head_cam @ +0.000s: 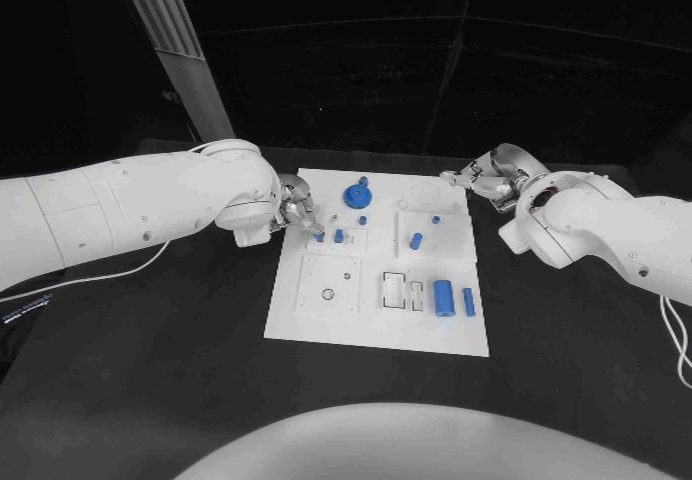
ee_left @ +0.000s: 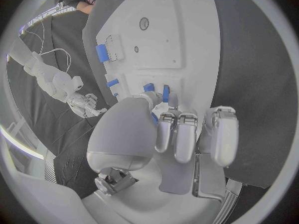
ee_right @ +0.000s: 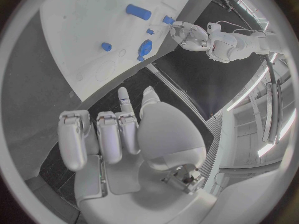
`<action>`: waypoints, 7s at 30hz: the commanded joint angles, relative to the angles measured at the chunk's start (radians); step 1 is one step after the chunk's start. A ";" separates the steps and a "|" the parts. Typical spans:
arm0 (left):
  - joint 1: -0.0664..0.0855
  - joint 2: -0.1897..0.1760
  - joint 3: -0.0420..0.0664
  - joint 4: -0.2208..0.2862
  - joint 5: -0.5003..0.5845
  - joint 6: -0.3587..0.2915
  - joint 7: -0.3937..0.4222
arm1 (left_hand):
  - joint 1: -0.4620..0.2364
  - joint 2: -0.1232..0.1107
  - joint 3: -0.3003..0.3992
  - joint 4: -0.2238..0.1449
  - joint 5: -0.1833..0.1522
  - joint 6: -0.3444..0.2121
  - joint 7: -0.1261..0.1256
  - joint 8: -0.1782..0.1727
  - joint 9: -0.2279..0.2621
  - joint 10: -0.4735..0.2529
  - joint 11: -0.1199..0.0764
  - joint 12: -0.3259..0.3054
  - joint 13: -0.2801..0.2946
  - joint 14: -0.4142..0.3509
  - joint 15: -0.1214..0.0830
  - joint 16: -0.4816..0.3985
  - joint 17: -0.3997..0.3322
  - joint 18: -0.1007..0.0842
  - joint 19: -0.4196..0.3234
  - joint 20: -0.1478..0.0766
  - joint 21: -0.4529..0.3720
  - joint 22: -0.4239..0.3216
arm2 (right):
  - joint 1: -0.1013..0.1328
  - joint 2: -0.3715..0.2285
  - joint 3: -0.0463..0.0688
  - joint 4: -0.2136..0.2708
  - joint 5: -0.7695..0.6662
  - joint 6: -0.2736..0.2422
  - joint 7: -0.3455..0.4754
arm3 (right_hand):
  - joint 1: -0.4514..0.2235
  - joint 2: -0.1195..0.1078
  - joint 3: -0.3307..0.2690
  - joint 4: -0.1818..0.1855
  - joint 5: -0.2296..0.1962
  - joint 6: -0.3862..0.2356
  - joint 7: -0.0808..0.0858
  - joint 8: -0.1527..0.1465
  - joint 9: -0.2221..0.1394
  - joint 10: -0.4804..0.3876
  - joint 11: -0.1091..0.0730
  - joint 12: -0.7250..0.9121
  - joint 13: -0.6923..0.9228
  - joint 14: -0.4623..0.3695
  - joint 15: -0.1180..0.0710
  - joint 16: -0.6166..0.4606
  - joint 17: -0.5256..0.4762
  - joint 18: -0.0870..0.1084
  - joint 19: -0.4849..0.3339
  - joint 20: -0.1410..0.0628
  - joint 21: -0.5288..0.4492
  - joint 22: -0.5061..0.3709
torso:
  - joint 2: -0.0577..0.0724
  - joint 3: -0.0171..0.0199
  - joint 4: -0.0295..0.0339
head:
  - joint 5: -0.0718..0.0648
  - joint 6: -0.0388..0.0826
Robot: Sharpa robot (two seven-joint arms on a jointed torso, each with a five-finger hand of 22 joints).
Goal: Assemble the parts on the task board
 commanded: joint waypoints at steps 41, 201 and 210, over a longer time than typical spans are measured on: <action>-0.005 0.016 0.000 -0.012 -0.006 0.037 -0.010 | -0.005 0.010 0.055 -0.030 -0.019 -0.006 -0.006 0.006 0.002 0.104 0.005 0.002 0.262 0.106 0.004 -0.005 0.263 0.011 -0.011 -0.002 -0.012 0.220 | 0.001 0.000 0.001 0.003 0.000 -0.005 0.008 | 0.007 0.008 -0.006 0.000 0.003 -0.011 0.000 0.005 0.001 0.106 -0.002 0.002 0.261 0.104 -0.004 0.002 0.263 -0.007 0.105 -0.005 0.003 0.263 | 0.000 0.0002 -0.0002 | -0.002 0.000; -0.076 0.159 0.000 -0.249 -0.688 -0.431 0.938 | 0.333 -0.054 -0.291 0.030 -0.506 0.297 0.037 -0.586 -0.728 -0.475 0.063 -1.348 -1.248 0.106 0.047 -0.005 0.263 -0.022 0.103 0.028 0.070 0.263 | -0.002 0.007 0.000 0.002 0.001 -0.090 0.119 | 0.017 0.014 -0.013 -0.002 0.012 -0.012 0.000 0.007 0.001 0.106 -0.002 0.002 0.261 0.104 -0.004 0.002 0.263 -0.007 0.105 -0.005 0.003 0.263 | 0.000 -0.0003 0.0001 | -0.030 0.049; -0.079 0.171 0.001 -0.266 -0.690 -0.446 0.916 | 0.343 -0.051 -0.280 0.028 -0.506 0.296 0.039 -0.597 -0.737 -0.479 0.060 -1.362 -1.248 0.106 0.044 -0.005 0.263 -0.022 0.103 0.026 0.070 0.263 | -0.002 0.010 0.000 0.001 0.001 -0.078 0.108 | 0.017 0.014 -0.013 -0.001 0.012 -0.013 0.001 0.007 0.001 0.106 -0.002 0.002 0.261 0.104 -0.004 0.002 0.263 -0.007 0.105 -0.005 0.003 0.263 | 0.000 0.0000 -0.0007 | -0.030 0.057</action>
